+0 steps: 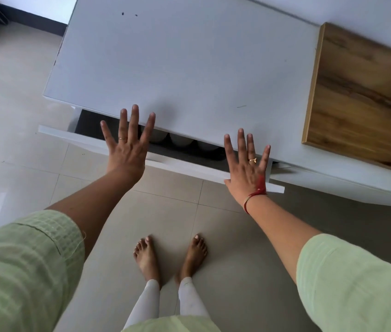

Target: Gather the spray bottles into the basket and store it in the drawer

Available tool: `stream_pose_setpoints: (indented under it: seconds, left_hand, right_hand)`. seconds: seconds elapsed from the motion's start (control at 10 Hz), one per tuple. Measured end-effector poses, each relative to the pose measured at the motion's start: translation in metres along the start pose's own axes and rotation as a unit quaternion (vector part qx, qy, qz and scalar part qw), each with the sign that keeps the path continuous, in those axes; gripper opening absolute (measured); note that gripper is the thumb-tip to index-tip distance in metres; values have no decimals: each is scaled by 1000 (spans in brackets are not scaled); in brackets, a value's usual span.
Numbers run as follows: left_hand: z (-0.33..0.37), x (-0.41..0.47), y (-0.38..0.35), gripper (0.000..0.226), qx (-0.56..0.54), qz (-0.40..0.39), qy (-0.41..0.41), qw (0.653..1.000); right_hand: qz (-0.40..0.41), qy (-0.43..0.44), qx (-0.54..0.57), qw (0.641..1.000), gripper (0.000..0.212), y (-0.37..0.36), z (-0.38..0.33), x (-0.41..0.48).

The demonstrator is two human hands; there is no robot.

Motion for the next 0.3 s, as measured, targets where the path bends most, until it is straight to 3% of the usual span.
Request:
stream_pose_setpoints:
  seconds: [0.2,0.3]
  left_hand:
    - [14,16,11,93,3,27,-37,999]
    - [21,15,13,92,3,-6,-47,999]
  right_hand:
    - [18,5,-19,1000,134,9,6,26]
    - [12,-5,-1,1000,120,13,5,30]
Point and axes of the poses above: each hand's wrist, its own x-axis towards the middle knuckle, its own y-axis out of the back of the hand, z = x × y, the point moved 4 cm from there along x, towards the middle knuckle, and after that the axes turned 8 degrees about x, right-handed, at the moved point
